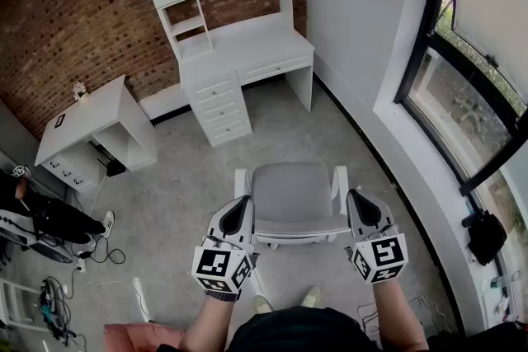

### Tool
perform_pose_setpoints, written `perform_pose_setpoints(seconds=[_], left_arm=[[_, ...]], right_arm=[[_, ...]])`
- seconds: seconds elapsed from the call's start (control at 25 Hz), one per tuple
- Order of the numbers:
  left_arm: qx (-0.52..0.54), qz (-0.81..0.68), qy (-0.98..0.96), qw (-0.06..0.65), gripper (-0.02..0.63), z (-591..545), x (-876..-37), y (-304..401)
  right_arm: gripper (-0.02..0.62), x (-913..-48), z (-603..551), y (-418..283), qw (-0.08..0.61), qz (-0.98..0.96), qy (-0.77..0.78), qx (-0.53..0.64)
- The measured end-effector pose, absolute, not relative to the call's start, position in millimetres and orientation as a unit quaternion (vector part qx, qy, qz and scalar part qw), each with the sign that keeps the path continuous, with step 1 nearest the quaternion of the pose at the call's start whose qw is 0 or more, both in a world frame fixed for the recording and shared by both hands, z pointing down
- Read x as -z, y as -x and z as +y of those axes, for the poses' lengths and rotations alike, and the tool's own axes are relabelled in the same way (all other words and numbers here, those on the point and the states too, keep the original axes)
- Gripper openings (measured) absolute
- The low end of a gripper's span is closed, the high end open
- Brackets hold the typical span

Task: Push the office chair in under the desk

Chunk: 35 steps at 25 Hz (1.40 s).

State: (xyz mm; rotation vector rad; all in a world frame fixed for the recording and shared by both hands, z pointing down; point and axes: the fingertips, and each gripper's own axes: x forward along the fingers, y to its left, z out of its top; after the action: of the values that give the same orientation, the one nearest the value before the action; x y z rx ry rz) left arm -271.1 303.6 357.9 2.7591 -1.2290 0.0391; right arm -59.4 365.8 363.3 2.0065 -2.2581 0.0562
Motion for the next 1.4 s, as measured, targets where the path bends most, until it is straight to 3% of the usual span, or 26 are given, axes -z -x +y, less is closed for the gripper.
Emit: perform_pose_setpoints(seconds=[0.52, 0.68, 1.0, 1.16, 1.4], left_arm=[[-0.008, -0.418, -0.905, 0.076, 0.005, 303, -367, 280], [-0.005, -0.443, -0.887, 0.130, 0.006, 288, -400, 294], [-0.051, -0.509, -0.836, 0.198, 0.006, 276, -479, 331], [-0.060, -0.538, -0.808, 0.232, 0.007, 272, -509, 342], [-0.075, -0.573, -0.766, 0.281, 0.008, 276, -555, 353]], right_arm=[[0.004, -368, 370, 60, 0.046, -0.752, -0.657, -0.027], [0.006, -395, 372, 32, 0.023, -0.734, -0.676, -0.070], [0.010, -467, 382, -7, 0.046, -0.703, -0.696, -0.135], [0.059, -498, 383, -23, 0.046, -0.699, -0.694, -0.166], [0.078, -552, 382, -39, 0.050, -0.684, -0.692, -0.224]])
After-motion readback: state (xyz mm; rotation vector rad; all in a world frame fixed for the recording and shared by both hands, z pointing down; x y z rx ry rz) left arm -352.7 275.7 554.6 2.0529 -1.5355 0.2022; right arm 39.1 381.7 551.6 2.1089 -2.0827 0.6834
